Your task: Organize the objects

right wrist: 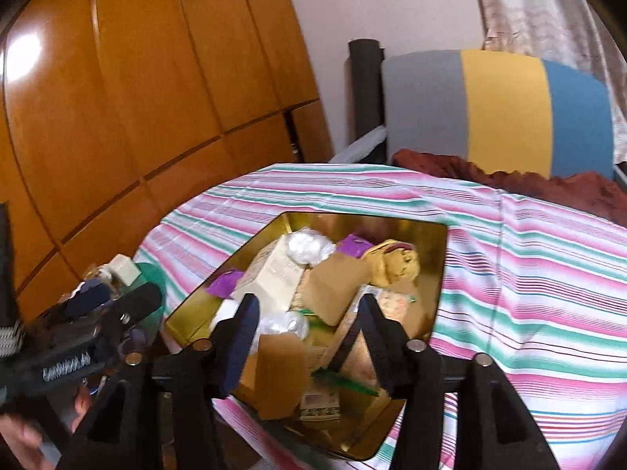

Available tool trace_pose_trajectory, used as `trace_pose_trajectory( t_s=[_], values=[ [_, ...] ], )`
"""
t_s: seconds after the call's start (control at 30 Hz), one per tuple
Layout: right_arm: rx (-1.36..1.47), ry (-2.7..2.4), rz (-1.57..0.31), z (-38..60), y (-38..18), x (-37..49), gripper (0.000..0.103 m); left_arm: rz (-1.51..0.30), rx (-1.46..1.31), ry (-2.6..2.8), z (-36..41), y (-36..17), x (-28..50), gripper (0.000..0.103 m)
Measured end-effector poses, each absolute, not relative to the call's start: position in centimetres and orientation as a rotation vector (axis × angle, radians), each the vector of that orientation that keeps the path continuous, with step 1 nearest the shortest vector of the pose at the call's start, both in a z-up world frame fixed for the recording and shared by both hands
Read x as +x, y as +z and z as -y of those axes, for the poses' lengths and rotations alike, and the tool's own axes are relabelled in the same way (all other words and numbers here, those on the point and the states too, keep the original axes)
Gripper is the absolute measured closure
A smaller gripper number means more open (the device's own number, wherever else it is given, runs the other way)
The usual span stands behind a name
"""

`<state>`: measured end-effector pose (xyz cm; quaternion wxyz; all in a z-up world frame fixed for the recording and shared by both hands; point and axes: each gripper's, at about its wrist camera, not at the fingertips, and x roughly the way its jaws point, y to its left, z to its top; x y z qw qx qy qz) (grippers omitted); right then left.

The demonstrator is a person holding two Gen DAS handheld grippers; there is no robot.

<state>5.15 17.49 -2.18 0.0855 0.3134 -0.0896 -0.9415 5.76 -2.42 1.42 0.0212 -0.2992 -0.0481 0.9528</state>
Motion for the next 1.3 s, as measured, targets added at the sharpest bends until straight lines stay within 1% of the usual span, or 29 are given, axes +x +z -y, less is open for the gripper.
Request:
trace_pose_trajectory(
  t_s=[0.03,0.07,0.3,0.43,0.7,0.87,1.07,1.23,1.3],
  values=[
    [0.942,-2.819,0.259,-17.5,-2.1,5.2,0.042,0.168,-0.92,2.961,2.6,1.4,6.1,0.0],
    [0.961,-2.849,0.235,-17.3,-2.0,5.2,0.041,0.183,-0.931,2.956,2.9,1.3,6.2,0.0],
    [1.026,-2.951,0.092,-15.8,-1.9,5.2,0.04,0.253,-1.145,2.997,5.0,0.2,5.7,0.0],
    [1.063,-2.973,0.057,-14.9,-2.1,5.2,0.039,0.256,-1.21,2.99,5.2,-0.2,5.5,0.0],
    [1.179,-3.065,0.054,-14.9,-2.6,4.7,0.038,0.081,-1.269,2.978,3.9,0.4,5.2,0.0],
    [1.236,-3.105,0.021,-14.7,-2.3,4.5,0.038,0.054,-1.27,2.979,3.7,0.9,5.0,0.0],
    [1.271,-3.124,0.058,-15.2,-2.3,4.3,0.038,0.003,-1.262,2.975,3.0,1.0,4.9,0.0],
    [1.275,-3.145,0.028,-15.1,-2.4,4.2,0.038,0.021,-1.274,2.959,2.8,1.0,4.7,0.0],
    [1.273,-3.143,0.05,-15.2,-2.4,4.2,0.038,0.03,-1.26,2.968,2.7,1.2,4.8,0.0]
  ],
)
